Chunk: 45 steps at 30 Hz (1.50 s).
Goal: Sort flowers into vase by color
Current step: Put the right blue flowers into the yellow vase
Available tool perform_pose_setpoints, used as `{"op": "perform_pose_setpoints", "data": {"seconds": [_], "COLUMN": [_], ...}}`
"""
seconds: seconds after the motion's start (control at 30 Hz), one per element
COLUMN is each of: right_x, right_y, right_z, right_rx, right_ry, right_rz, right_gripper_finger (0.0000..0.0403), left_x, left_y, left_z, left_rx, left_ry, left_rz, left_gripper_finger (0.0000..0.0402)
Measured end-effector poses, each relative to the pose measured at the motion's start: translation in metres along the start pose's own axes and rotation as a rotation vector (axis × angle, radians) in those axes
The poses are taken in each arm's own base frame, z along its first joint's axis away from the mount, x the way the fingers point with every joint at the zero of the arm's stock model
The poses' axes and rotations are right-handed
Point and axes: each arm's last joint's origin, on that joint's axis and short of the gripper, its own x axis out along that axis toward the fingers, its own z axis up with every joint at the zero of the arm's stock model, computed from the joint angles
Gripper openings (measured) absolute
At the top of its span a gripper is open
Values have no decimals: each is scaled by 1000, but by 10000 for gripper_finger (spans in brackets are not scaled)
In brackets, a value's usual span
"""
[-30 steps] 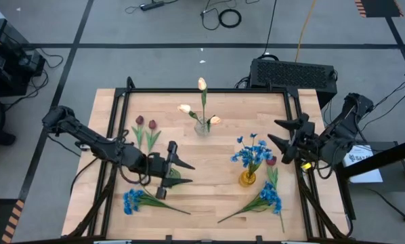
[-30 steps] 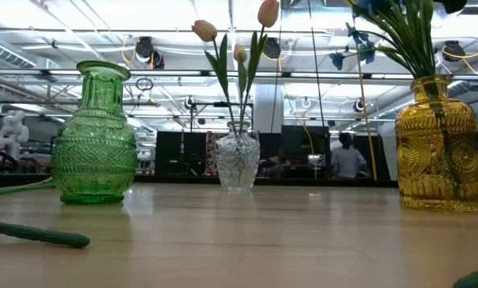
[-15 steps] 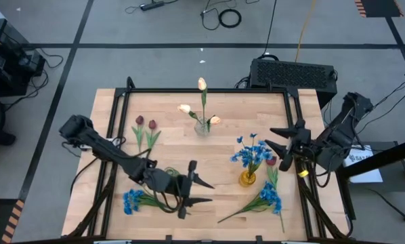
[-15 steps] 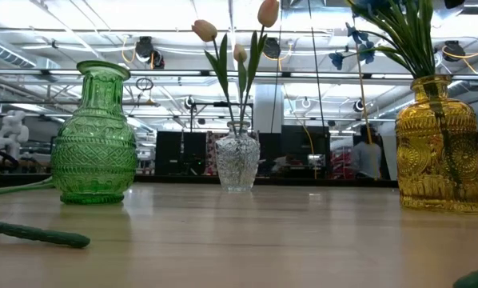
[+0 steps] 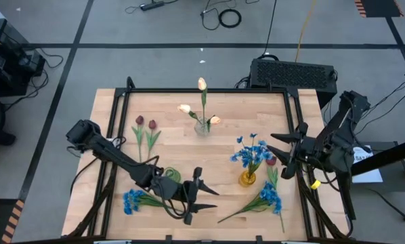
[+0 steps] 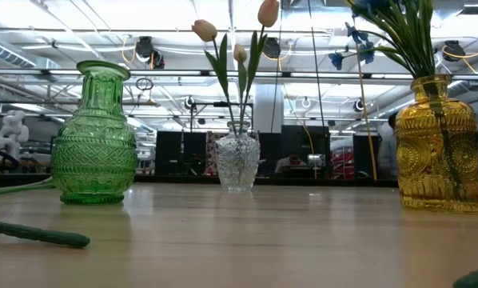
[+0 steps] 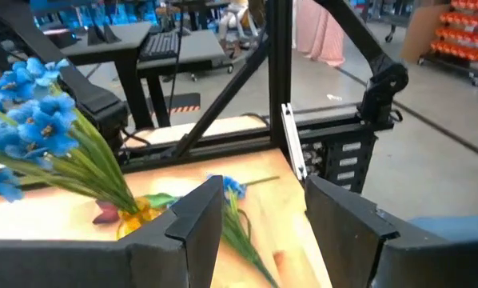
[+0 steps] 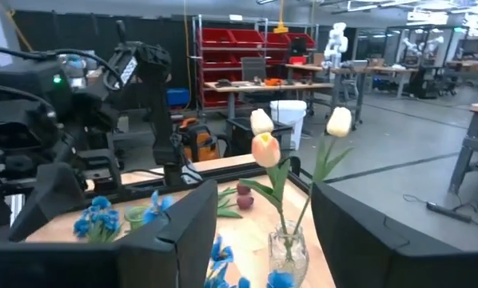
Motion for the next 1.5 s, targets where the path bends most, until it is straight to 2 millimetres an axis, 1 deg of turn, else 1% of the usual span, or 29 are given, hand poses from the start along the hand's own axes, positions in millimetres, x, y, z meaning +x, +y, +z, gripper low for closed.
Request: {"op": "perform_pose_setpoints", "data": {"seconds": [0.17,0.37,0.5,0.57,0.63,0.77,0.87,1.07,1.37,1.5], "right_x": [0,0,0,-1,-3,-6,-8,-11,-12,-12], "right_y": [7,8,9,11,13,14,15,17,18,18], "right_z": [-2,-2,-2,-3,-3,-3,-2,-2,-2,-3], "right_rx": [-30,-43,-43,-45,-50,-53,-47,-42,-48,-52], "right_ry": [0,-2,-2,0,1,-1,-4,-4,-3,-3], "right_rz": [13,10,17,28,38,54,65,88,93,93], "right_gripper_finger": [185,170,163,162,162,162,162,162,162,162], "left_x": [16,54,79,88,96,109,115,124,125,126], "left_y": [-5,-18,-25,-28,-30,-36,-38,-28,-28,-27], "left_z": [-13,-17,-22,-24,-31,-56,-67,-81,-82,-81], "left_rx": [-27,-23,3,-13,-53,-83,-110,-165,-173,-203], "left_ry": [-4,6,89,122,146,201,211,237,224,213], "left_rz": [-1,-2,21,38,47,83,116,156,158,162], "left_gripper_finger": [184,184,184,184,184,184,184,184,184,184]}}
